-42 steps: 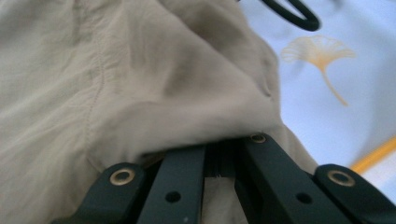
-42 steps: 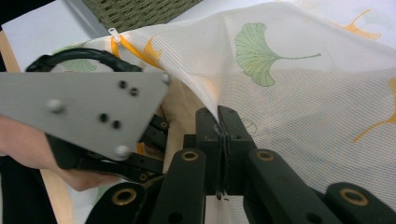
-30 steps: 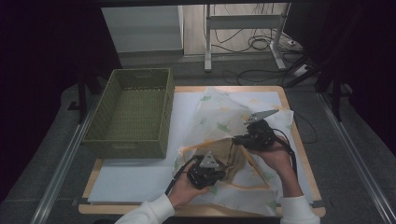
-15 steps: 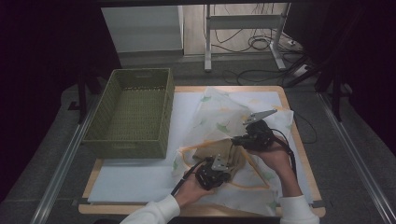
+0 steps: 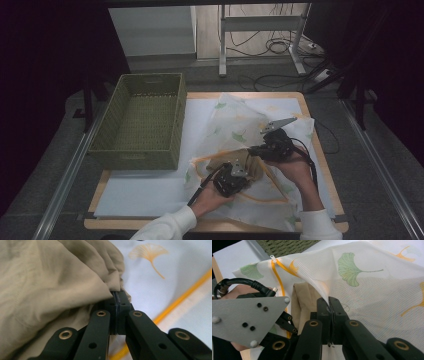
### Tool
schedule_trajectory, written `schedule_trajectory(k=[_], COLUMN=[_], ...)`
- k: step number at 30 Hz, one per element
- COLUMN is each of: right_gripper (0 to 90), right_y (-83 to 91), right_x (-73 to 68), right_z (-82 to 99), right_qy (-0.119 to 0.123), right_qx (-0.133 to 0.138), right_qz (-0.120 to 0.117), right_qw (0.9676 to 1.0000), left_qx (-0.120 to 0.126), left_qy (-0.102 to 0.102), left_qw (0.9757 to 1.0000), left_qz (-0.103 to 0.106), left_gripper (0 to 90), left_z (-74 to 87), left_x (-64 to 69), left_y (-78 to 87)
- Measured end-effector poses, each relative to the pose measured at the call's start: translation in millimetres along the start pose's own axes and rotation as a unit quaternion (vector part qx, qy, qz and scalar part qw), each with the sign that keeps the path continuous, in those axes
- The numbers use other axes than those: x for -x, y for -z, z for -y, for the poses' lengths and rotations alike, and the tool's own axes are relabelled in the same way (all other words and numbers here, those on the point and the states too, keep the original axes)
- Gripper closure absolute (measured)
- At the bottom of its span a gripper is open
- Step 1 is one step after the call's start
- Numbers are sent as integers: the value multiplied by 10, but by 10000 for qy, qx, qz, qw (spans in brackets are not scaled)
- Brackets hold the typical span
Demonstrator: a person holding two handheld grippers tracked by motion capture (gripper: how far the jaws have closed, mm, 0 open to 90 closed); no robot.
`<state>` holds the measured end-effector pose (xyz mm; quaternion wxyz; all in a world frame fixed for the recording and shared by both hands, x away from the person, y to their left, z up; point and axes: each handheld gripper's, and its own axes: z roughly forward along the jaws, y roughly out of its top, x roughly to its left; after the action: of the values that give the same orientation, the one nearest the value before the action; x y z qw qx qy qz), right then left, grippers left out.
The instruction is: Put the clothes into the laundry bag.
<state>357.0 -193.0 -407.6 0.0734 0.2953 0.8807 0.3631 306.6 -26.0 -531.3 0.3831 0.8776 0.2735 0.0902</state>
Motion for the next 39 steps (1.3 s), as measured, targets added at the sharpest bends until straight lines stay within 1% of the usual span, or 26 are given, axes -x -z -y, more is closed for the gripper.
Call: schedule_trajectory(k=[3, 5, 6, 8, 9, 10, 13, 14, 17, 18, 19, 21, 23, 24, 29, 31, 36, 39], right_gripper=[874, 874, 874, 874, 874, 874, 874, 874, 874, 874, 874, 874, 874, 874, 874, 874, 874, 874], right_y=[1, 4, 6, 12, 15, 19, 30, 32, 35, 35, 35, 35, 40, 42, 47, 45, 41, 39], right_x=[7, 13, 14, 17, 19, 24, 37, 37, 39, 39, 39, 43, 45, 44, 51, 59, 62, 64], right_z=[1, 4, 6, 8, 10, 13, 18, 19, 21, 21, 22, 24, 26, 25, 28, 33, 35, 36], right_qy=[-20, -20, -27, -43, -54, -62, -77, -83, -83, -84, -85, -86, -85, -73, -84, -107, -107, -117], right_qx=[-1, -2, 6, 21, 19, 23, 34, 36, 40, 42, 41, 50, 53, 74, 81, 66, 63, 59], right_qz=[-11, 2, -5, -10, -17, -16, -10, -9, -1, -4, -5, 0, 4, 13, -2, -9, -6, -11], right_qw=[10000, 10000, 10000, 10000, 10000, 10000, 10000, 10000, 10000, 10000, 10000, 10000, 9999, 9999, 9999, 9999, 9999, 9999], left_qx=[-18, -14, 14, 14, 19, 32, 53, 44, 49, 37, 48, 28, 83, 74, 93, 98, 103, 95], left_qy=[-27, -9, 12, -10, -55, -38, 1, -36, -13, -56, -3, 0, 58, 82, 137, 183, 164, 170], left_qw=[9999, 9999, 9998, 9996, 9995, 9994, 9993, 9992, 9989, 9987, 9986, 9984, 9980, 9979, 9980, 9983, 9986, 9991], left_qz=[-109, -136, -181, -277, -312, -354, -382, -398, -465, -501, -534, -561, -626, -646, -610, -549, -501, -390], left_gripper=[900, 900, 900, 900, 900, 900, 900, 900, 900, 900, 900, 900, 900, 900, 900, 900, 900, 900], left_z=[-46, -67, -79, -101, -116, -125, -149, -160, -185, -203, -213, -236, -246, -250, -252, -253, -244, -222], left_x=[-26, -45, -48, -53, -55, -50, -69, -86, -105, -123, -126, -148, -168, -176, -187, -190, -183, -162], left_y=[-35, -57, -72, -92, -108, -124, -151, -158, -179, -187, -202, -222, -242, -245, -246, -239, -218, -165])
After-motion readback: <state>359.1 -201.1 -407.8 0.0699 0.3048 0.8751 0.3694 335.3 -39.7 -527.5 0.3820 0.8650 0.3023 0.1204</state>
